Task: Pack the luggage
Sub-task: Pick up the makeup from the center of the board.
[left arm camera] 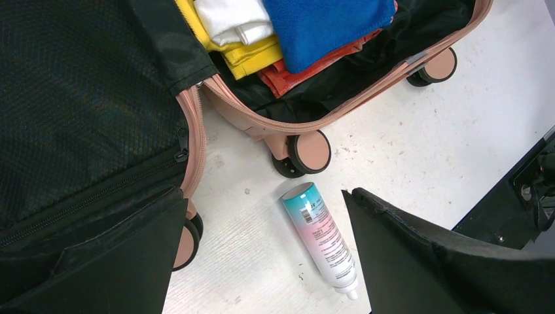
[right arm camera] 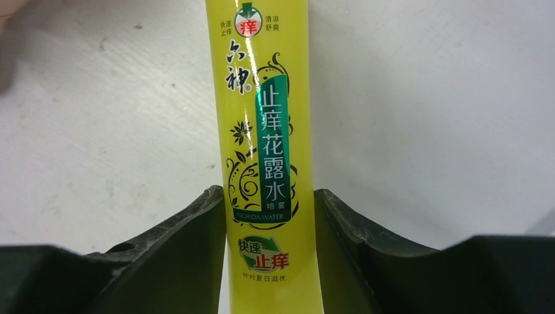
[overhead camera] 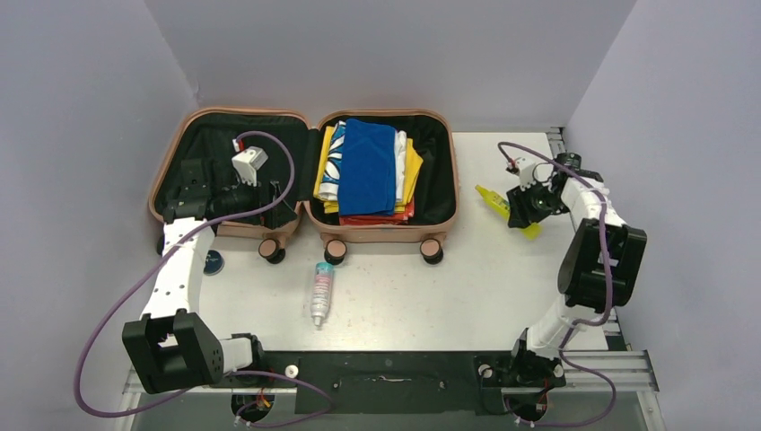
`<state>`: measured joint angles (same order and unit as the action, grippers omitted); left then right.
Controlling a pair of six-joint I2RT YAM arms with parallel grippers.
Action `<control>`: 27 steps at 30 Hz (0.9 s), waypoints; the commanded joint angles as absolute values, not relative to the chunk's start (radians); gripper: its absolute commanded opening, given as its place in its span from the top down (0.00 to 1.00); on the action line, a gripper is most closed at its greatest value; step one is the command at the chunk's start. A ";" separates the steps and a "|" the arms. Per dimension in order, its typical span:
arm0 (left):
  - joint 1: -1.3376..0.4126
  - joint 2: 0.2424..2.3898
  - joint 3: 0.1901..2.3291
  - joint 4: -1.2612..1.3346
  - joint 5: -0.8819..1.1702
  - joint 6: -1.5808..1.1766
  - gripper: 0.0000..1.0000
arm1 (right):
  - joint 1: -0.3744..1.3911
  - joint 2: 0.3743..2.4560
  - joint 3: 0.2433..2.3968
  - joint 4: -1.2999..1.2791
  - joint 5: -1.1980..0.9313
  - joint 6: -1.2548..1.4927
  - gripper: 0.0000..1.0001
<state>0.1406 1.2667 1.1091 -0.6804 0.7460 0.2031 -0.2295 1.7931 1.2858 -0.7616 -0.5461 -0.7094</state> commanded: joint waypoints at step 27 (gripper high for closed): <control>0.213 1.211 1.082 -0.591 0.792 0.198 0.04 | 0.327 1.845 1.633 -0.122 -0.127 0.544 0.95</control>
<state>0.1978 1.2438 1.0859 -0.6392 0.7525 0.1955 0.3271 1.7733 1.5352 -0.2707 -0.2382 0.3943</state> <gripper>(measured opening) 0.962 0.453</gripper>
